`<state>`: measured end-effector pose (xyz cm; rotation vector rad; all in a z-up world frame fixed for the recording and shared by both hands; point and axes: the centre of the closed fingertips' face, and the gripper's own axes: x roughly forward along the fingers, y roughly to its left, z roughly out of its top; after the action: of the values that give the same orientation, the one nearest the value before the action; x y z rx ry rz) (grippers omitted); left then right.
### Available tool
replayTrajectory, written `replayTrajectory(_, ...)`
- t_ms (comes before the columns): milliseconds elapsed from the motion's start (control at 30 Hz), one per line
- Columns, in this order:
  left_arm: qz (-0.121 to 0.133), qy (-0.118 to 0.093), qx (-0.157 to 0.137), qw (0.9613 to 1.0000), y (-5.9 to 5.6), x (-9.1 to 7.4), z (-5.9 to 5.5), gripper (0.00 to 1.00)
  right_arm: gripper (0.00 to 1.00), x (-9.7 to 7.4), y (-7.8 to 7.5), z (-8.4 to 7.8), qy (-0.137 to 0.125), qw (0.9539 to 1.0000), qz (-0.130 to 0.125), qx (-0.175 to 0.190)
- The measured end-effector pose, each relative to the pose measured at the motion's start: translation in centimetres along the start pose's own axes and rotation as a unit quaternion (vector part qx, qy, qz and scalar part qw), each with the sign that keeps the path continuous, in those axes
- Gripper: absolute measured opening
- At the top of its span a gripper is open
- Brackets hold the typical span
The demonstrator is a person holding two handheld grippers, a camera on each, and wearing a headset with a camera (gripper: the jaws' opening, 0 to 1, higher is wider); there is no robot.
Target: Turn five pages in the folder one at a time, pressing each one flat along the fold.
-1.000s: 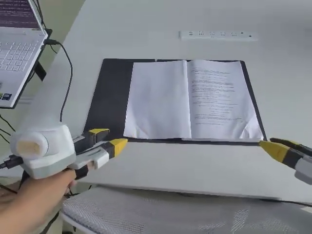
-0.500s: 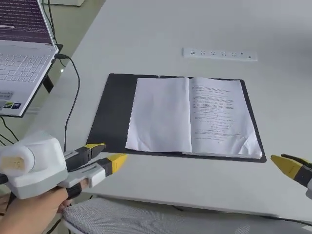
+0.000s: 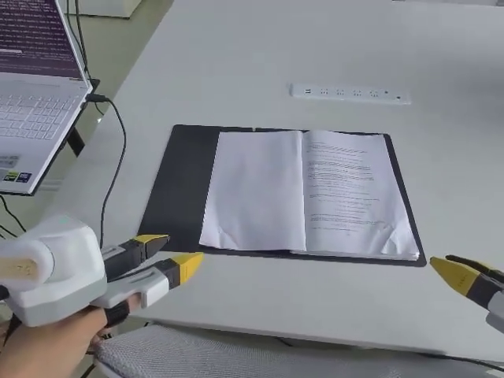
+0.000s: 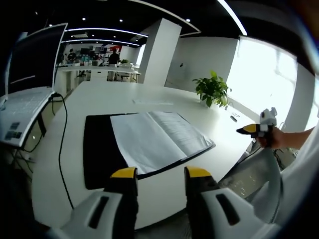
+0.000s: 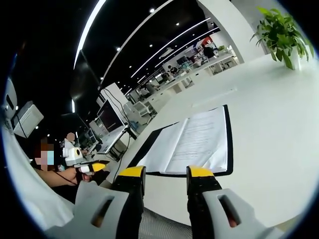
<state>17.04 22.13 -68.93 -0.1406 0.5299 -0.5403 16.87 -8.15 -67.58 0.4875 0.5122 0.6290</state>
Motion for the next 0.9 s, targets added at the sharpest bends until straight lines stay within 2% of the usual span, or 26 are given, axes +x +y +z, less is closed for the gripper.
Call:
replayTrajectory(33, -0.002, 0.005, 0.017, 0.9998, -0.4, 0.5, 0.3, 0.36, 0.31, -0.1, -0.2, -0.1, 0.000, 1.0000, -0.002, -0.002)
replayTrajectory(167, -0.025, 0.001, 0.046, 0.9986, -2.5, 3.2, 2.0, 0.37, 0.31, -0.2, -0.9, -0.3, 0.002, 1.0000, -0.004, -0.002)
replayTrajectory(233, -0.039, 0.007, 0.056, 0.9976, -4.0, 5.2, 2.7, 0.38, 0.31, -0.1, -1.4, -0.2, 0.000, 1.0000, -0.006, -0.003)
replayTrajectory(300, -0.053, 0.001, 0.066, 0.9964, -5.6, 7.1, 3.6, 0.39, 0.31, 0.1, -1.8, 0.1, -0.004, 1.0000, -0.006, -0.002)
replayTrajectory(333, -0.065, 0.004, 0.071, 0.9954, -6.6, 8.3, 3.9, 0.38, 0.31, 0.2, -2.1, 0.3, -0.004, 1.0000, -0.005, 0.001)
replayTrajectory(367, -0.074, 0.007, 0.071, 0.9948, -7.1, 9.1, 3.9, 0.38, 0.31, 0.3, -2.3, 0.4, -0.005, 1.0000, -0.005, 0.001)
replayTrajectory(433, -0.081, 0.002, 0.079, 0.9936, -8.6, 10.8, 4.4, 0.40, 0.31, 0.6, -2.7, 0.9, -0.011, 0.9999, -0.002, 0.002)
replayTrajectory(500, -0.089, 0.009, 0.082, 0.9925, -10.0, 12.3, 4.3, 0.39, 0.31, 1.0, -3.2, 1.2, -0.011, 0.9999, -0.002, 0.003)
replayTrajectory(567, -0.091, 0.007, 0.085, 0.9922, -11.1, 13.7, 4.3, 0.40, 0.31, 1.3, -3.6, 1.5, -0.012, 0.9999, 0.001, 0.003)
replayTrajectory(633, -0.093, 0.007, 0.084, 0.9921, -11.7, 14.9, 4.1, 0.41, 0.31, 1.6, -3.9, 1.8, -0.013, 0.9999, 0.002, 0.002)
replayTrajectory(800, -0.078, 0.012, 0.084, 0.9933, -13.4, 19.0, 2.7, 0.44, 0.31, 3.0, -5.3, 2.2, -0.004, 0.9999, 0.010, 0.002)
replayTrajectory(900, -0.081, 0.017, 0.081, 0.9932, -14.5, 20.8, 1.8, 0.45, 0.30, 3.6, -5.9, 2.1, 0.005, 0.9999, 0.014, -0.002)
